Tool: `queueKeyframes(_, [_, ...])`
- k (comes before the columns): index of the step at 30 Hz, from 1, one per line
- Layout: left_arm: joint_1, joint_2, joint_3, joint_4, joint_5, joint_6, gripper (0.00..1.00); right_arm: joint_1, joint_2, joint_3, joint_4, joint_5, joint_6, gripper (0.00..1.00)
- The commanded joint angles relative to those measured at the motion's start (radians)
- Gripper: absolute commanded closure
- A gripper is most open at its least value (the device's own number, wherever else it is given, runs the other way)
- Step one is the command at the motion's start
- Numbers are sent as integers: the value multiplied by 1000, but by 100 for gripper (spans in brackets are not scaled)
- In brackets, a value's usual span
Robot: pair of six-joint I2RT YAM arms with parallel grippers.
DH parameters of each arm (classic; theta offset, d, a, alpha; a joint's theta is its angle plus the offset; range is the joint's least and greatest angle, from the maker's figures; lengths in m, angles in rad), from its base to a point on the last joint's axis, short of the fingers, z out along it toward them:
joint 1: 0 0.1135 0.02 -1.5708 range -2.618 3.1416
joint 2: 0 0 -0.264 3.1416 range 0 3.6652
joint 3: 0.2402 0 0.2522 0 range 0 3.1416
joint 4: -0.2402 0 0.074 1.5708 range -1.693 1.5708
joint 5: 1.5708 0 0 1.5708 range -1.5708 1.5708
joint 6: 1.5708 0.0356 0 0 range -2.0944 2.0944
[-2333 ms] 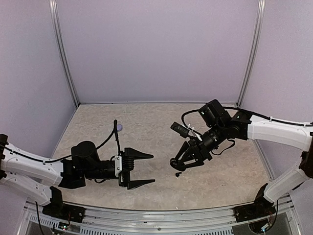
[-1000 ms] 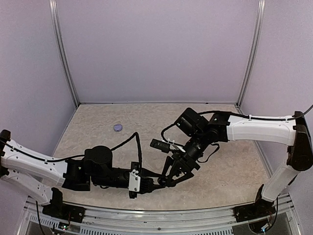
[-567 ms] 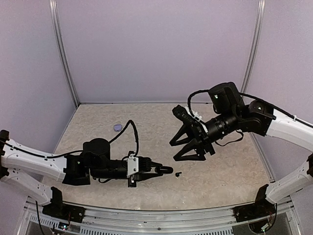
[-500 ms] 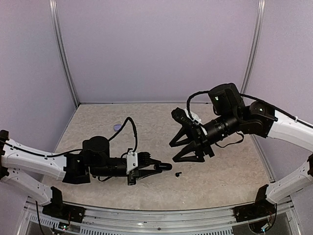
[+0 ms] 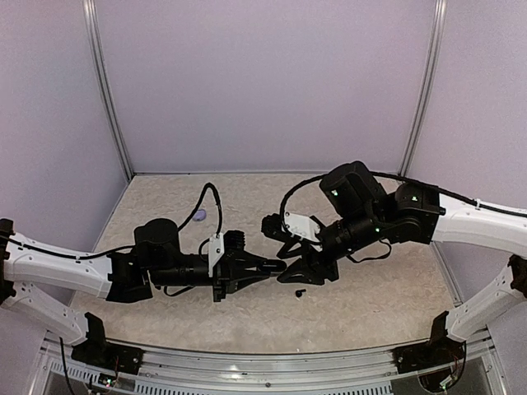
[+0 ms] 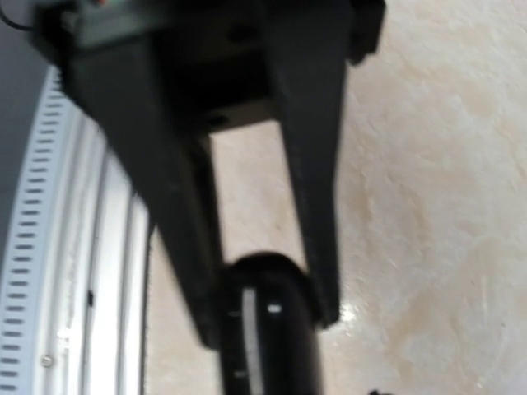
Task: Insert the wireless bluetooth earbuds into the charging case
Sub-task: Pass from the left arm to the right, then pass from the right arm to the left
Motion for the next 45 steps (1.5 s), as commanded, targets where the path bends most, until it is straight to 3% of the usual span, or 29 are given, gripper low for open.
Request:
queueKeyframes(1, [5, -13, 21, 36, 20, -19, 90, 16, 31, 30, -24, 66, -13, 49])
queueKeyframes(8, [6, -11, 23, 35, 14, -20, 90, 22, 36, 41, -24, 67, -19, 66])
queueKeyframes(13, [6, -5, 26, 31, 12, -22, 90, 25, 32, 42, -15, 49, -21, 67])
queueKeyframes(16, [6, -2, 27, 28, 8, -22, 89, 25, 31, 39, -16, 40, -25, 73])
queueKeyframes(19, [5, -3, 25, 25, 4, -20, 81, 26, 30, 36, -15, 39, -28, 81])
queueKeyframes(21, [5, -9, 16, 33, 7, -21, 70, 26, 22, 29, -8, 44, -28, 85])
queueKeyframes(24, [6, -21, -11, 67, 8, -22, 54, 25, 3, 11, 19, 44, -26, 88])
queueKeyframes(26, [8, -28, -36, 103, 5, -32, 51, 25, -13, 2, 40, 41, -21, 88])
queueKeyframes(45, [14, -6, -15, 113, 49, -62, 57, 26, -23, -7, 104, -32, -33, 90])
